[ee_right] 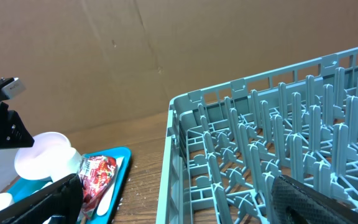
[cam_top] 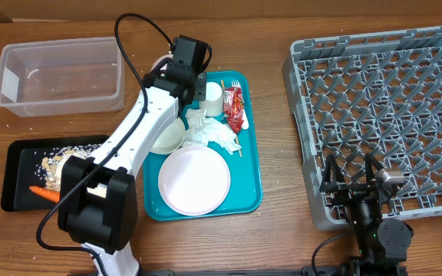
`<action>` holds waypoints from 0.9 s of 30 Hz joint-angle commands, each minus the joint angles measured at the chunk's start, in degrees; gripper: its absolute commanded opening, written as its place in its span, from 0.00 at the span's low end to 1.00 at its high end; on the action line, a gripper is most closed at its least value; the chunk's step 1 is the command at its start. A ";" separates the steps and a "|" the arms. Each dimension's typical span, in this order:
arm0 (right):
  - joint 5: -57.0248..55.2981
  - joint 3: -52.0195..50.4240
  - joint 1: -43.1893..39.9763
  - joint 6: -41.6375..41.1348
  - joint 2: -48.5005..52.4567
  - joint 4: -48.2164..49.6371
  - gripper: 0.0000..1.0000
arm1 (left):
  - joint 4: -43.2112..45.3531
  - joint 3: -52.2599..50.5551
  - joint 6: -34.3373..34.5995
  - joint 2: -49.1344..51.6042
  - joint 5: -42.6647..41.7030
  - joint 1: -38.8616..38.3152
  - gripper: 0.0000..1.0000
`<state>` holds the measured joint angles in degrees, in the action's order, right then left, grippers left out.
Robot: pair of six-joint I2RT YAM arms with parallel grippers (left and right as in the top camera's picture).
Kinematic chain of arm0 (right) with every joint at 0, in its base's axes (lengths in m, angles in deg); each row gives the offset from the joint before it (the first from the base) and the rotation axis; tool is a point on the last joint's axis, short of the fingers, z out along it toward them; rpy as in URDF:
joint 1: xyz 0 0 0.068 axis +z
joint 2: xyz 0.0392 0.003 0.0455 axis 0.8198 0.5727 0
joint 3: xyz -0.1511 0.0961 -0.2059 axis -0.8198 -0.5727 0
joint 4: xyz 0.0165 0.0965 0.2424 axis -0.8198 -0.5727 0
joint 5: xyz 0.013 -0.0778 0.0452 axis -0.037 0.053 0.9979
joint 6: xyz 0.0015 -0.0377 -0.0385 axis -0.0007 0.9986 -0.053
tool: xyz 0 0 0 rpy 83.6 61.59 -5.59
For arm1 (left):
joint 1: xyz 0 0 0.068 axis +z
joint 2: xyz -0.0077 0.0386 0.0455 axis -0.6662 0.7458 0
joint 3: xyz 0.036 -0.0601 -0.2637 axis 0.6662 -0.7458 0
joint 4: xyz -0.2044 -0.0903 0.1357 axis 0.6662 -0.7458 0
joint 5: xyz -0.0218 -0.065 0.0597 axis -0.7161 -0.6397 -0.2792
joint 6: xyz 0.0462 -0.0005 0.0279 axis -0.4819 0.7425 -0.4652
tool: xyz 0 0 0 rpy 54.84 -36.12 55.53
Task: Sort waste into correct bins and load items into the dishwasher rack
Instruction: 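Reach the left gripper to the white tissues and grasp them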
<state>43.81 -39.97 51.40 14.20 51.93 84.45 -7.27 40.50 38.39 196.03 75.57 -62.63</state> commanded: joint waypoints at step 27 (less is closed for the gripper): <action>-0.37 -0.59 -0.22 0.22 -0.46 0.20 1.00 | 1.95 7.21 0.42 9.55 -10.64 7.96 0.18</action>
<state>43.83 -39.97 51.38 14.20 51.93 84.43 -4.73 46.95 38.39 201.97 71.39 -57.34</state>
